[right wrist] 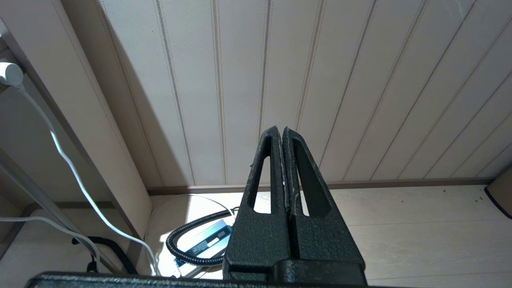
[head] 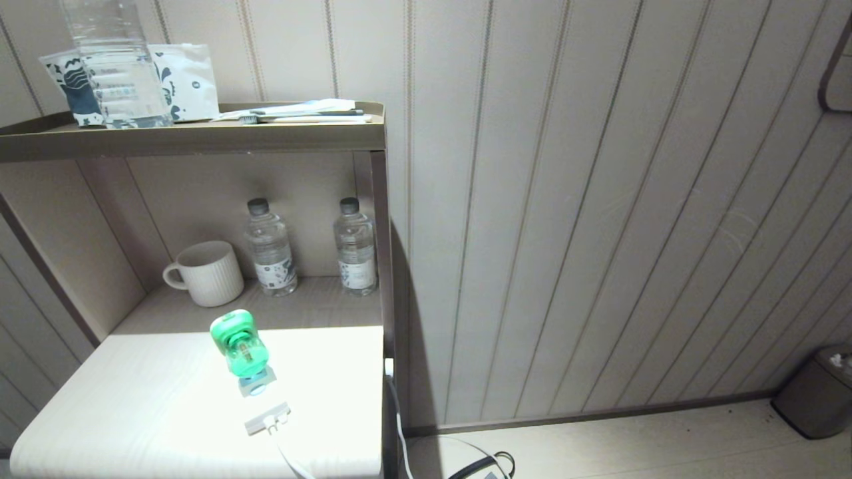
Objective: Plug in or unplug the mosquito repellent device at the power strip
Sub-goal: Hold the socket with your right hand and unplug it with your left hand
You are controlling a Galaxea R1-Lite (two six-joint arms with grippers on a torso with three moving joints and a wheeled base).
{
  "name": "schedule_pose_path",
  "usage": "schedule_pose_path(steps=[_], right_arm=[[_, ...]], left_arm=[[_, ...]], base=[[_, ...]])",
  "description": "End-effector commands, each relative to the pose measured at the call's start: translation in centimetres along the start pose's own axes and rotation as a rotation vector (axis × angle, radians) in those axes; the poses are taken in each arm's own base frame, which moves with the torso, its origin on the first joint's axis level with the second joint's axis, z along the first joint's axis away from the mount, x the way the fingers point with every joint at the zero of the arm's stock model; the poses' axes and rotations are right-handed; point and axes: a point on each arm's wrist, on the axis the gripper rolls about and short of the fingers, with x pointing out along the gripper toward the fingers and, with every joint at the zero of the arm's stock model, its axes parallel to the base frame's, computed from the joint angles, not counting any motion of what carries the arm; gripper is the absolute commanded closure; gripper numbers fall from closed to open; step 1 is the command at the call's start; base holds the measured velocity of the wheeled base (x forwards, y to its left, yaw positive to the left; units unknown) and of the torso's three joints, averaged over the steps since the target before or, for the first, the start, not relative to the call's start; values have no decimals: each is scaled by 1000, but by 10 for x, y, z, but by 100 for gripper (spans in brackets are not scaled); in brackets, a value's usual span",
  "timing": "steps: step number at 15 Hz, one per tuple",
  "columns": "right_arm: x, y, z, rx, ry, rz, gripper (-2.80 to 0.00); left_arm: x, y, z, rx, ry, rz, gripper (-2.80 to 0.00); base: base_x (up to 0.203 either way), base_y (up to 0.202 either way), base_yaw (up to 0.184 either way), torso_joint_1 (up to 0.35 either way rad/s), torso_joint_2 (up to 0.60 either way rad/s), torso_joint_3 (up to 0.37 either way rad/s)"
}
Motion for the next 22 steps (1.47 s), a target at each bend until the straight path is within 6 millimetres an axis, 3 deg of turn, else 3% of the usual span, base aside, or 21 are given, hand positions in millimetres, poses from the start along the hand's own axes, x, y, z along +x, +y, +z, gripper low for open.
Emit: schedule_pose_path(steps=[1, 22], right_arm=[[0, 0, 0, 0, 2, 1, 0], [0, 0, 0, 0, 2, 0, 0]], left_arm=[[0, 0, 0, -1, -3, 0, 0], [0, 0, 1, -13, -6, 5, 0]], base=[[0, 0, 0, 0, 0, 0], [0, 0, 0, 0, 0, 0]])
